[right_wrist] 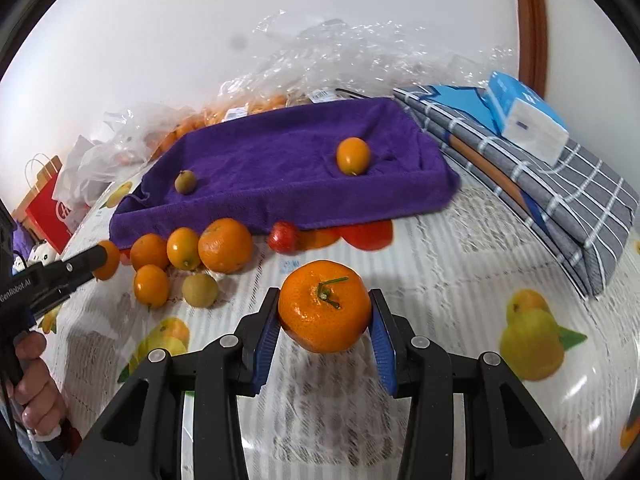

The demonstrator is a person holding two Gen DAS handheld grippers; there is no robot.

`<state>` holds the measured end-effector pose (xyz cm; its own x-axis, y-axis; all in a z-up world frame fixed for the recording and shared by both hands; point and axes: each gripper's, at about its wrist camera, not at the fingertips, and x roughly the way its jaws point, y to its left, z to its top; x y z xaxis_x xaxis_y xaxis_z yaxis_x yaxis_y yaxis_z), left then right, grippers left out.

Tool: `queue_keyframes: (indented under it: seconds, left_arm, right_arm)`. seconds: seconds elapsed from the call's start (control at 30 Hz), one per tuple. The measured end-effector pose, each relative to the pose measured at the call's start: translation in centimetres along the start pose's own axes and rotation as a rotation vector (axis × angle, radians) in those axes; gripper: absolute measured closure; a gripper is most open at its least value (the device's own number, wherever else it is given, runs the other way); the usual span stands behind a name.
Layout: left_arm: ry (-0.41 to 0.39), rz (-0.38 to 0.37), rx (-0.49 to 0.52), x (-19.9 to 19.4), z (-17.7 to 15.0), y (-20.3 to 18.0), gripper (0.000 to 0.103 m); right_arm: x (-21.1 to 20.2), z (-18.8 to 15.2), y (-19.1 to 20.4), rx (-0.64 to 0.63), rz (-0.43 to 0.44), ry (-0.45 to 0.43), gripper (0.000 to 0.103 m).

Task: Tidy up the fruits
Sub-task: 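Grasp an orange with the left tool while the right tool lifts the tangerine, then carry both fruits over the purple towel and open both tools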

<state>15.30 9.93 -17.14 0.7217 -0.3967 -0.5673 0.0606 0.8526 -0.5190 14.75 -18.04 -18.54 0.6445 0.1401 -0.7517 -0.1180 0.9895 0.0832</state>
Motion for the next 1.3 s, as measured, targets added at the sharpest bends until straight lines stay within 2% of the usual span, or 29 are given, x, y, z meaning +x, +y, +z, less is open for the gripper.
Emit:
queue_keyframes:
  seconds: [0.13,0.33,0.57,0.73,0.83,1.0,1.3]
  left_arm:
    - [-0.026,-0.027,-0.011,-0.7,0.1,0.1,0.073]
    - [-0.058,-0.033,-0.026,-1.7,0.1,0.4,0.073]
    - [-0.119,0.013,0.035,-3.0,0.0,-0.7,0.073]
    - [-0.140,0.010,0.052,-4.1,0.8,-2.0,0.073]
    - [-0.147,-0.005,0.060,-4.4,2.1,-3.1,0.073]
    - [-0.177,0.012,0.096,-3.9,5.0,-5.0,0.073]
    - [-0.180,0.040,0.156,1.4,8.9,-7.0,0.073]
  right_arm:
    - [-0.6,-0.2,-0.6,0.012,-0.004,0.038,0.061]
    - [-3.4,0.5,-1.1,0.012,-0.039,-0.013,0.061]
    - [-5.1,1.6,-1.5,0.029,-0.035,-0.044,0.061]
    - [-5.5,3.3,-1.3,0.025,-0.033,-0.065,0.061]
    - [-5.4,4.9,-0.9,0.017,-0.030,-0.091,0.061]
    - [-4.3,8.0,-0.6,0.027,-0.009,-0.142,0.061]
    - [0.4,11.9,-1.2,0.048,0.008,-0.153,0.061]
